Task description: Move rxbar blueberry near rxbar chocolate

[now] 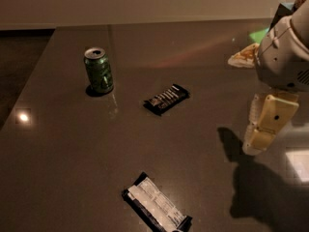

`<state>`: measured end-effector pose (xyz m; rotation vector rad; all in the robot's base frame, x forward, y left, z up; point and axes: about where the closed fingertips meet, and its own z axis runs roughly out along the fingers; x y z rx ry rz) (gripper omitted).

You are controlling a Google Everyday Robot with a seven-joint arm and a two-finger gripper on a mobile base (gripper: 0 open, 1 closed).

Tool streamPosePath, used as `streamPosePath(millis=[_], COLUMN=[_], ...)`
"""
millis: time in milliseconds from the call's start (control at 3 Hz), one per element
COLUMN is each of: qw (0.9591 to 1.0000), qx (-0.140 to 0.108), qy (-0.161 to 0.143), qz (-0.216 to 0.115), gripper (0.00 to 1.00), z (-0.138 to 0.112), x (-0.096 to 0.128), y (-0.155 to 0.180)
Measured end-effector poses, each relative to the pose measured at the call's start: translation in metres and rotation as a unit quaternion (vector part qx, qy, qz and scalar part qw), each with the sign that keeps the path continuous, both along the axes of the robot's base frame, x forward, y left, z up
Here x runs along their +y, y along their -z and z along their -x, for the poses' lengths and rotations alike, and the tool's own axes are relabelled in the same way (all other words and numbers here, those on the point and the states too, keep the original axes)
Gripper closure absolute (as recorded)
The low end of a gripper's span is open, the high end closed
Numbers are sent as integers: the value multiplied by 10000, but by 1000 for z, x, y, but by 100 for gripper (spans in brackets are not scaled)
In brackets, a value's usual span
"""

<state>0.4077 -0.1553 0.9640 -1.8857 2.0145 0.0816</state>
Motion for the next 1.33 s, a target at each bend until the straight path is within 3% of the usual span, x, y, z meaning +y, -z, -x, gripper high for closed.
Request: streamPosePath(millis=[333,667,1000,1333], qw=[9985,9976,9979,9979], qx=[71,138,231,280], qy=[-517,-588,-438,-444], qz=[-172,-341,-422,-378], gripper=[0,0,0,0], z=[22,36,46,62], x=[29,53,71,89], y=[9,18,30,46])
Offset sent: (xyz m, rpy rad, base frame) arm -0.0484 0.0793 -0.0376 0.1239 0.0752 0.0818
